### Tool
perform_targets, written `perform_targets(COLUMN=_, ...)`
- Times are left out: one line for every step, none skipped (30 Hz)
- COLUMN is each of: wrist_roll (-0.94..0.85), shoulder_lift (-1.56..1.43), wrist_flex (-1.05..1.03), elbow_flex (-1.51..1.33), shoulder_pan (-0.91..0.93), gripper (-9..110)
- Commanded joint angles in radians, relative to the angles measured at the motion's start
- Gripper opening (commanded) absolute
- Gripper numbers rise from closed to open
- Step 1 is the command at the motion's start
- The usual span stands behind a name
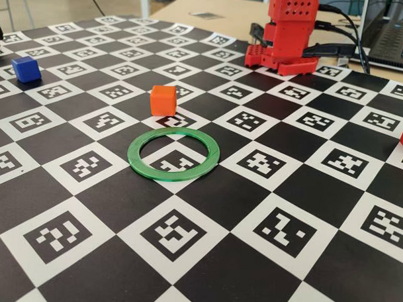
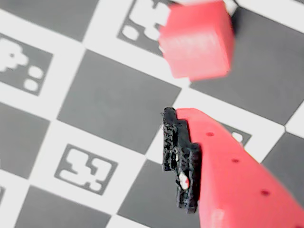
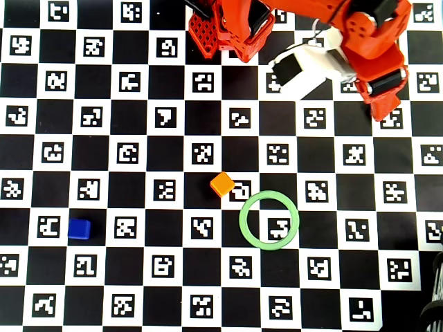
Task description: Grab the red cube then put it in the green circle then put the blue cube on top and finally the orange cube on top
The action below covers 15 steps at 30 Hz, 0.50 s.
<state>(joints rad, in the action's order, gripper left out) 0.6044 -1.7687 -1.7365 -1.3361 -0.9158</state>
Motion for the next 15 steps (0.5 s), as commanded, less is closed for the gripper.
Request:
perform_targets(wrist_roll=0.150, shoulder_lift=0.003, wrist_flex=-0.035, elbow_flex=0.054, shoulder_pan=-0.069, gripper=29)
perform_targets(wrist_roll=0.178, shoulder_lift=0.006, wrist_flex=-0.025, elbow_flex=0.049, shoulder_pan=-0.084, gripper=30)
perform_targets(wrist_roll=0.195, shoulder_lift=0.009, wrist_flex=-0.012, elbow_flex=0.048, shoulder_pan=-0.094, gripper=30)
perform_targets(wrist_roll=0.216, shoulder_lift=0.017, wrist_flex=-0.009, elbow_flex=0.051, shoulder_pan=-0.103, gripper=30)
perform_targets(wrist_roll=0.227, shoulder_lift=0.021, wrist_flex=0.000, elbow_flex=0.051, shoulder_pan=-0.112, gripper=30)
perform_targets(wrist_roll=0.238, shoulder_lift=0.029, wrist_flex=0.009, elbow_flex=0.051, shoulder_pan=-0.121, gripper=31)
perform_targets(wrist_roll=0.252, shoulder_lift=0.038, wrist_flex=0.012, elbow_flex=0.051, shoulder_pan=-0.130, gripper=32)
perform_targets(wrist_roll=0.258, shoulder_lift=0.048, wrist_flex=0.017, elbow_flex=0.049, shoulder_pan=-0.144, gripper=34)
perform_targets(wrist_roll=0.267, shoulder_lift=0.058, wrist_flex=0.021, elbow_flex=0.048, shoulder_pan=-0.156, gripper=35)
perform_targets(wrist_roll=0.281, shoulder_lift=0.069, wrist_flex=0.025, elbow_flex=0.048, shoulder_pan=-0.169, gripper=36)
perform_targets(wrist_roll=0.293, shoulder_lift=0.083, wrist_flex=0.028, elbow_flex=0.051, shoulder_pan=-0.179, gripper=38)
perform_targets(wrist_roll=0.301, shoulder_lift=0.095, wrist_flex=0.032, elbow_flex=0.054, shoulder_pan=-0.187, gripper=39)
perform_targets(wrist_roll=0.301, shoulder_lift=0.110, wrist_flex=0.037, elbow_flex=0.057, shoulder_pan=-0.196, gripper=39)
perform_targets(wrist_roll=0.302, shoulder_lift=0.126, wrist_flex=0.038, elbow_flex=0.061, shoulder_pan=-0.204, gripper=40)
perform_targets(wrist_roll=0.302, shoulder_lift=0.140, wrist_flex=0.041, elbow_flex=0.063, shoulder_pan=-0.210, gripper=40)
